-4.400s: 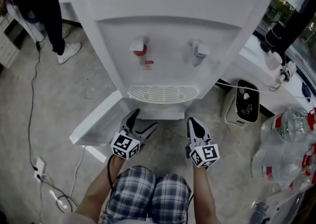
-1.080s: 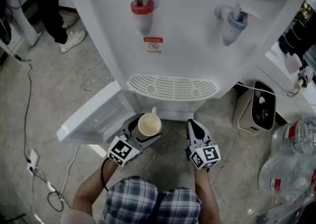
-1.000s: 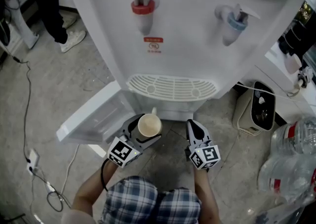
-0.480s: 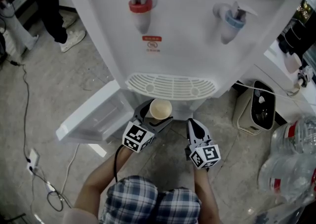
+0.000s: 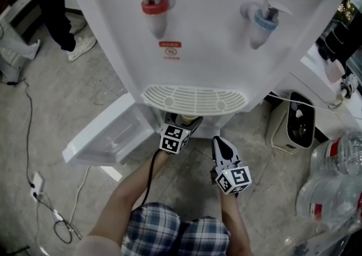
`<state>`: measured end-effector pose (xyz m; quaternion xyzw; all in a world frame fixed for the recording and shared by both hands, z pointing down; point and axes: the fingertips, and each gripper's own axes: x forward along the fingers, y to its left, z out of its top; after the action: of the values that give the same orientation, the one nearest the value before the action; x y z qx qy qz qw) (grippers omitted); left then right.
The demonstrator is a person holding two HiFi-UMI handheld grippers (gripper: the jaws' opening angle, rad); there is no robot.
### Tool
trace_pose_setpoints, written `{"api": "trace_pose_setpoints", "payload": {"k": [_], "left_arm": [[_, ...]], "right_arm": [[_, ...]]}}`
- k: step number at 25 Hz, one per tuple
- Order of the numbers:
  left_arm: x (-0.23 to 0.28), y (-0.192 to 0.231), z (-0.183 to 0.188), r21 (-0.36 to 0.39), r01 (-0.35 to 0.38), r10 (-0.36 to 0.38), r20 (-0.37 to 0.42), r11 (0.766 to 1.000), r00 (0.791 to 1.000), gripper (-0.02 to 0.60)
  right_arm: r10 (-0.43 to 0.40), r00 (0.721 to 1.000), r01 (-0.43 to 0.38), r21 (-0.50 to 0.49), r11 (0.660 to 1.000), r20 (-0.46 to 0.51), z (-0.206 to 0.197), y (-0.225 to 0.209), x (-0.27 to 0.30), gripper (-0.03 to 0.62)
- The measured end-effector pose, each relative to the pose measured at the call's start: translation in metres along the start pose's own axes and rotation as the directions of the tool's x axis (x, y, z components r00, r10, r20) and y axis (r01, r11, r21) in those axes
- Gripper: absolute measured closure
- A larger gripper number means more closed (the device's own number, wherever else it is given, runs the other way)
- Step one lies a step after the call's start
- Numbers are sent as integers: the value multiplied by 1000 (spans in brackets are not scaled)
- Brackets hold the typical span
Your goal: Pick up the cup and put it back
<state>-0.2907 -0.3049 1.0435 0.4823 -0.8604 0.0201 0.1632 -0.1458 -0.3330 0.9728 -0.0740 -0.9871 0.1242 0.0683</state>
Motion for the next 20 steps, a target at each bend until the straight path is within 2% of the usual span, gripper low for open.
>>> {"api": "trace_pose_setpoints", "payload": {"k": [5, 10, 15, 20], "left_arm": [[18, 12, -18, 12, -30, 31, -45, 999, 998, 152], [21, 5, -33, 33, 33, -30, -80, 999, 996, 150], [-1, 6, -22, 95, -7, 9, -22, 995, 1000, 149], [-13, -4, -10, 110, 15, -16, 16, 994, 1000, 149]], "right_arm": [[-9, 1000, 9, 12, 1000, -3, -3, -4, -4, 577], [-8, 1000, 8, 20, 1000, -1, -4, -4, -3, 577], [-5, 1000, 5, 22, 1000, 0, -5, -2, -3, 577], [-5, 1000, 5, 27, 1000, 3, -4, -1, -3, 577]]}}
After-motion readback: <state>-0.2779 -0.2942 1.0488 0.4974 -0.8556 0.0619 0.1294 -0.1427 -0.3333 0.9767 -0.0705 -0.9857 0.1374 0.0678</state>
